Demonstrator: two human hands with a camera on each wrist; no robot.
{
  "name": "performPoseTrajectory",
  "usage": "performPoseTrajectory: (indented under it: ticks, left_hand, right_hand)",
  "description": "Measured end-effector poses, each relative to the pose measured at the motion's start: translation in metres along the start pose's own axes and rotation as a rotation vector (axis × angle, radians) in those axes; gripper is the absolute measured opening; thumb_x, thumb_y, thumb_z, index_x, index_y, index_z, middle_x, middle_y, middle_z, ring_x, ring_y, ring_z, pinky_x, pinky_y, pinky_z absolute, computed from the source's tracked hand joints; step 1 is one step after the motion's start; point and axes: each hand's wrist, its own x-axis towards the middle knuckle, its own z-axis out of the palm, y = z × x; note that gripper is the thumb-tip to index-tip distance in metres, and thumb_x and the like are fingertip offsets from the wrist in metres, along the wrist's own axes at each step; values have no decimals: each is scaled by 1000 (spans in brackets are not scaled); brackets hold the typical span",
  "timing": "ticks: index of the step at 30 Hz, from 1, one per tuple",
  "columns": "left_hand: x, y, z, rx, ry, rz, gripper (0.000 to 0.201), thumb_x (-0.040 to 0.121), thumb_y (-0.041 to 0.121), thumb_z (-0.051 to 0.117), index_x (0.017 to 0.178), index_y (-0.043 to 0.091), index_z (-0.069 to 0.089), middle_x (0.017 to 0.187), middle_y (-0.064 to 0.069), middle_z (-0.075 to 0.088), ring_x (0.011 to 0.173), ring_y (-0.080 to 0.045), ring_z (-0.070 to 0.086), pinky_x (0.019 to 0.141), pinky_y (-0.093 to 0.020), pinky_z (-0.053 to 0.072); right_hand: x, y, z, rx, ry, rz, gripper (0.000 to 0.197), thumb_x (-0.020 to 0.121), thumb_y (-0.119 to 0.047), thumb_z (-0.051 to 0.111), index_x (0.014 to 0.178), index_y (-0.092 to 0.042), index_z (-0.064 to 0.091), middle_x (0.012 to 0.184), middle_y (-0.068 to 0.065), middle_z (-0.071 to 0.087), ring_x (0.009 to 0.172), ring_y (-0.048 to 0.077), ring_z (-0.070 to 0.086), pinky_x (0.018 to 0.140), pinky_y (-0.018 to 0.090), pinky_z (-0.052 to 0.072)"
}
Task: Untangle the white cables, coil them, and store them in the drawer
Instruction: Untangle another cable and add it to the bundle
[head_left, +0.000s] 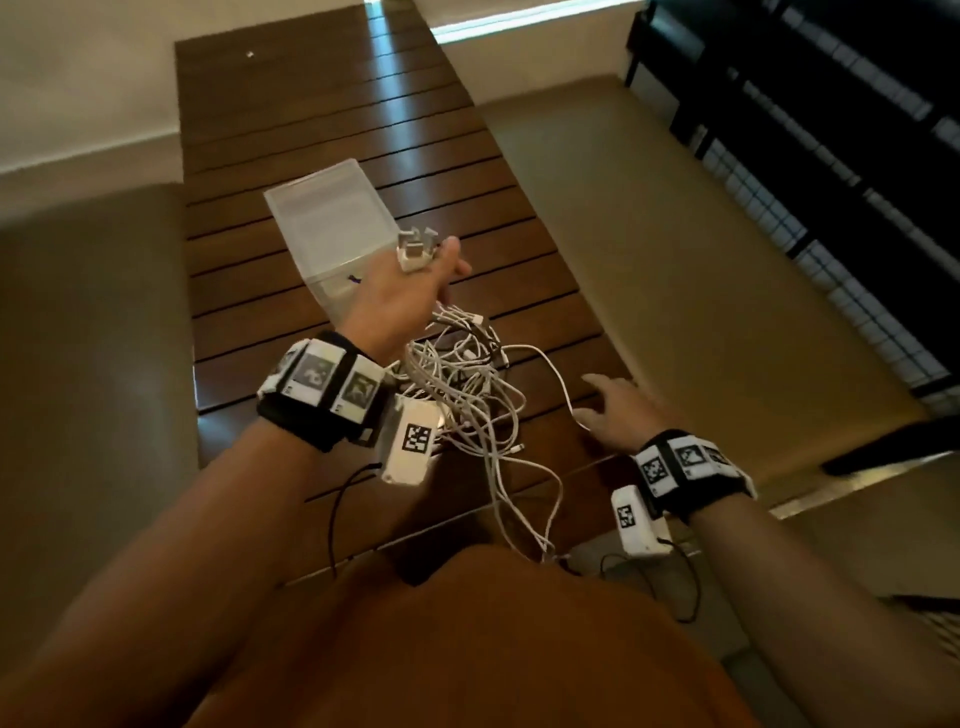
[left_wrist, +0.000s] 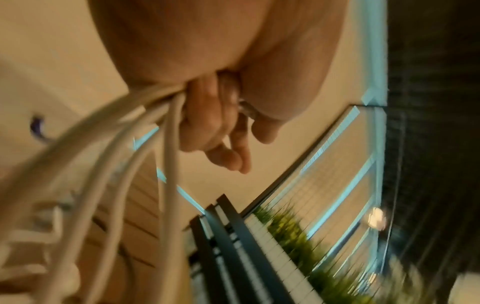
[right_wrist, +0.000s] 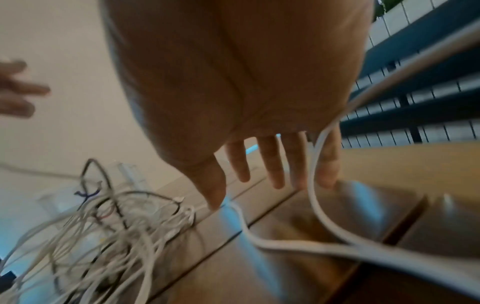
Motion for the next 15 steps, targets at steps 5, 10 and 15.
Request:
performPoseTrajectory:
  ticks: [5, 10, 15]
  left_hand:
    - [-11, 19, 1, -329, -318, -10, 38, 100, 41, 42, 88, 15, 67, 63, -6, 48, 40, -9, 25, 36, -17, 19]
    - [-13, 19, 0, -410, -491, -40, 39, 97, 44, 41, 91, 15, 67, 61, -2, 49, 41, -7, 24, 40, -20, 15]
    - [-13, 29, 14, -385, -571, -33, 38, 94, 44, 43, 89, 15, 66, 59, 0, 48, 41, -6, 25, 37, -18, 16]
  right_hand:
    - [-13, -17, 29, -255, 53, 60, 34, 92, -42, 56, 114, -16, 56, 123, 10, 59, 113, 31, 56, 88, 41, 46]
    - [-29, 13, 25, 72, 181, 357, 31, 95, -24, 40, 114, -6, 58, 120, 20, 60, 108, 39, 58, 89, 42, 45]
    - [-48, 77, 27, 345, 245, 555, 32, 93, -28, 41, 92, -2, 60, 97, 22, 62, 88, 37, 58, 79, 41, 47]
